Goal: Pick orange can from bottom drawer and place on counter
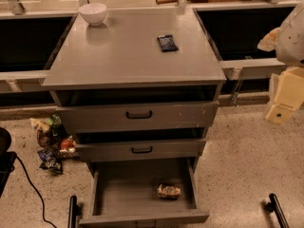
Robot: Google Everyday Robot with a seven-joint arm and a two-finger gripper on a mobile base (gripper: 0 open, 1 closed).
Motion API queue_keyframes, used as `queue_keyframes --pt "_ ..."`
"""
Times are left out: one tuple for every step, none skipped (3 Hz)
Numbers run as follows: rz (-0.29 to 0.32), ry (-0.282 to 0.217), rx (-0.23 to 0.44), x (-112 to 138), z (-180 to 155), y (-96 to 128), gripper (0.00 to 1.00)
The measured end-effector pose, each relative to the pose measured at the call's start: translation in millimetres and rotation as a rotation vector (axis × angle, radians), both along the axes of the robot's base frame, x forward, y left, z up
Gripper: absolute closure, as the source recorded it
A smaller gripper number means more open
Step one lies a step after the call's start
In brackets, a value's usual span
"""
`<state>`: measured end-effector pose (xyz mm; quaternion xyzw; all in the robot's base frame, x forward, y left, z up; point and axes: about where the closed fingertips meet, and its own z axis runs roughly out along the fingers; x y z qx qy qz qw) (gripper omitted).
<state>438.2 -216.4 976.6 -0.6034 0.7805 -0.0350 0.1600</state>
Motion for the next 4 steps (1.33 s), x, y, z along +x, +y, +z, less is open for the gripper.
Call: queue_keyframes --pt "0.012 -0.006 0.008 1 -1 3 0.00" --pt "0.095 -0.012 0.050 -4 -30 24 0.00" --pt "0.173 0.025 0.115 -5 -102 53 0.00" --pt "0.190 0.073 0.170 -11 -171 77 0.00"
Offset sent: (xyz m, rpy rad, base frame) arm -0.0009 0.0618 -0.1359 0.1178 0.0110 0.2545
